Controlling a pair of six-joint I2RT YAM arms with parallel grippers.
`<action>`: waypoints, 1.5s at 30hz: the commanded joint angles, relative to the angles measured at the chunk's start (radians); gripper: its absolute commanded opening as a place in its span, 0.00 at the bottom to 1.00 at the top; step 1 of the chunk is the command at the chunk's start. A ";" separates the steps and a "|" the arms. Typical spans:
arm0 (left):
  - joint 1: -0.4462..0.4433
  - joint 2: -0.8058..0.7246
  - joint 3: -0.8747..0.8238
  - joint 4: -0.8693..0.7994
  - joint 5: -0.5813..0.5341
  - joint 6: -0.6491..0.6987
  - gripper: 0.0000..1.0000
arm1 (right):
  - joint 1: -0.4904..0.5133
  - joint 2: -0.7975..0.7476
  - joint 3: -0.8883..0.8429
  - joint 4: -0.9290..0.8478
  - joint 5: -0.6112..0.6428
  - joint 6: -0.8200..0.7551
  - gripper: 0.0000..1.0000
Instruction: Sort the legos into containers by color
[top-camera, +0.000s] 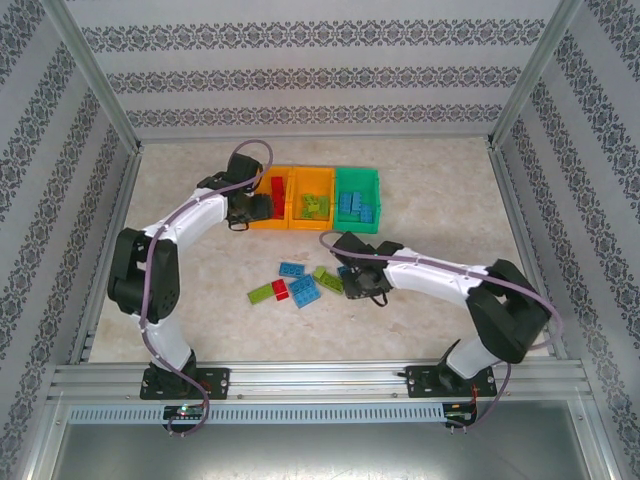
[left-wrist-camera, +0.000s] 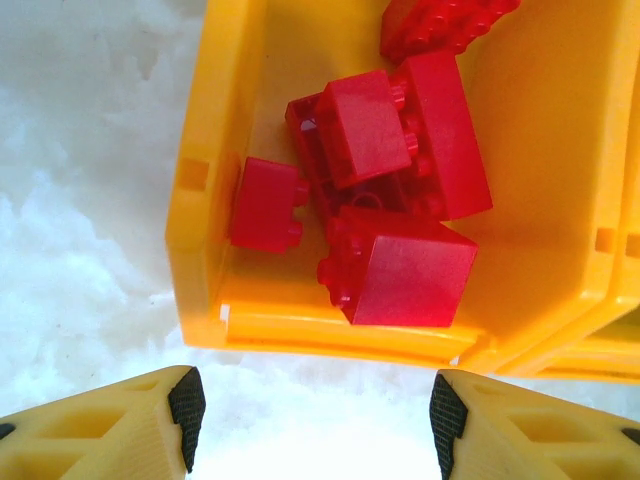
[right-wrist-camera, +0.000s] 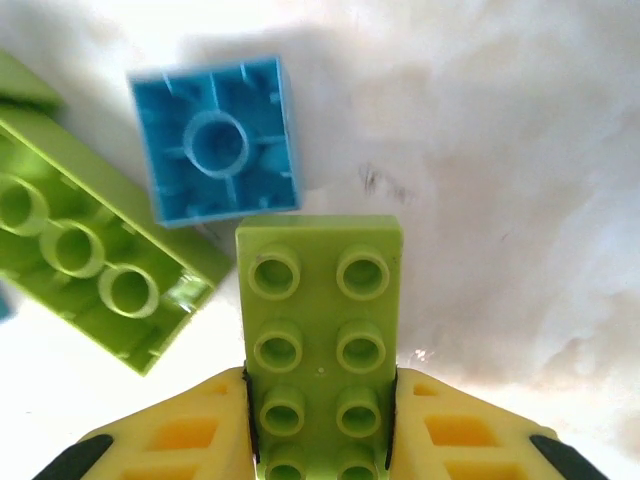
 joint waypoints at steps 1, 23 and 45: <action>0.008 -0.073 -0.050 0.020 0.006 -0.023 0.63 | -0.065 -0.058 0.071 0.085 -0.008 -0.062 0.27; -0.105 -0.376 -0.499 0.005 0.090 -0.295 0.83 | -0.277 0.592 0.850 0.160 -0.283 -0.114 0.31; -0.233 -0.367 -0.610 0.021 0.103 -0.504 0.82 | -0.289 0.603 0.855 0.161 -0.320 -0.114 0.66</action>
